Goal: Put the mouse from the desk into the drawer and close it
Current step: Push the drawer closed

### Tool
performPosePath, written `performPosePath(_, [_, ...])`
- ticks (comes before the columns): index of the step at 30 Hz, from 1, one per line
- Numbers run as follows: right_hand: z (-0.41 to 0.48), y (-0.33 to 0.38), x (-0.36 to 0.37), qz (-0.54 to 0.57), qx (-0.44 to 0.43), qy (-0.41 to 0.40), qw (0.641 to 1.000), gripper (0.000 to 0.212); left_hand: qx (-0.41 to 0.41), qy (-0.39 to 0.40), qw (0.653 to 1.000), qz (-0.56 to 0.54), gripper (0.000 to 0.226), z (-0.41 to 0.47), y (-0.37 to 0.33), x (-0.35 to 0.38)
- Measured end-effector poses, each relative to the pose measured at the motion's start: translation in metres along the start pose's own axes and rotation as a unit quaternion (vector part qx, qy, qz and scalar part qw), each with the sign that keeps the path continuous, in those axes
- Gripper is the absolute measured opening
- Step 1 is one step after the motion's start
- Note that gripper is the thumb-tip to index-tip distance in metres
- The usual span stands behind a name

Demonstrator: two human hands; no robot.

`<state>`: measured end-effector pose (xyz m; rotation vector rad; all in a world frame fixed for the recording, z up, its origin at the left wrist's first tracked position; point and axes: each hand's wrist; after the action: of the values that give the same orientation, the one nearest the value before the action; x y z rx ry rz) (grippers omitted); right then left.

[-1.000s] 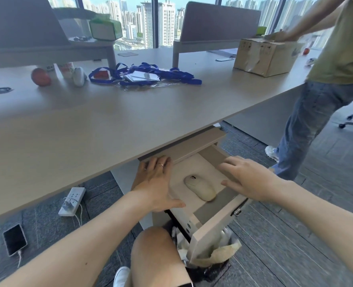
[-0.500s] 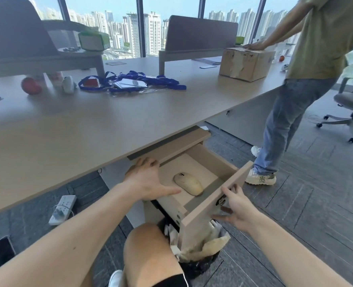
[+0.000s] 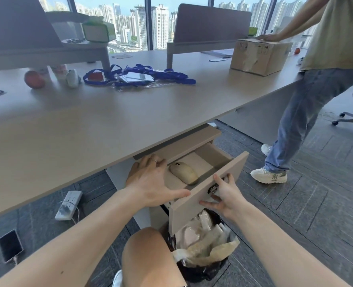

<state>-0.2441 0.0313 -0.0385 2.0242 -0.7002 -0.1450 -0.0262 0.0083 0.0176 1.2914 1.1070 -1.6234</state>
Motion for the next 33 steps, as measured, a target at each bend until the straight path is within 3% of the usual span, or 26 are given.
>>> performPosePath(3, [0.014,0.000,0.019,-0.002,-0.004,0.003,1.000,0.058,0.025,-0.024,0.999,-0.003,0.118,-0.001,0.006,0.001])
performPosePath(14, [0.047,0.011,0.084,-0.008,0.019,0.003,1.000,0.076,0.064,-0.097,0.991,-0.061,0.077,0.007,0.032,0.018])
performPosePath(19, [0.056,0.008,0.100,0.004,0.011,0.023,1.000,0.069,0.069,-0.135,0.987,-0.054,0.066,0.007,0.032,0.023])
performPosePath(24, [0.061,0.007,0.105,0.017,0.013,0.030,0.999,0.056,0.059,-0.156,0.986,-0.031,0.082,0.009,0.032,0.033])
performPosePath(33, [0.055,0.012,0.112,0.001,0.015,0.019,1.000,0.063,0.086,-0.180,0.979,-0.033,0.087,0.012,0.040,0.035])
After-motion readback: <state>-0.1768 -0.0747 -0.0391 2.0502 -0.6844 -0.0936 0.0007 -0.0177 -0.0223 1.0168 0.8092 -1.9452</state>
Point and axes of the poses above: each hand's wrist, its own z-axis towards the middle knuckle, its own x-axis out of the palm, y = z × x, and after that the axes turned 8 degrees about -y, right-handed
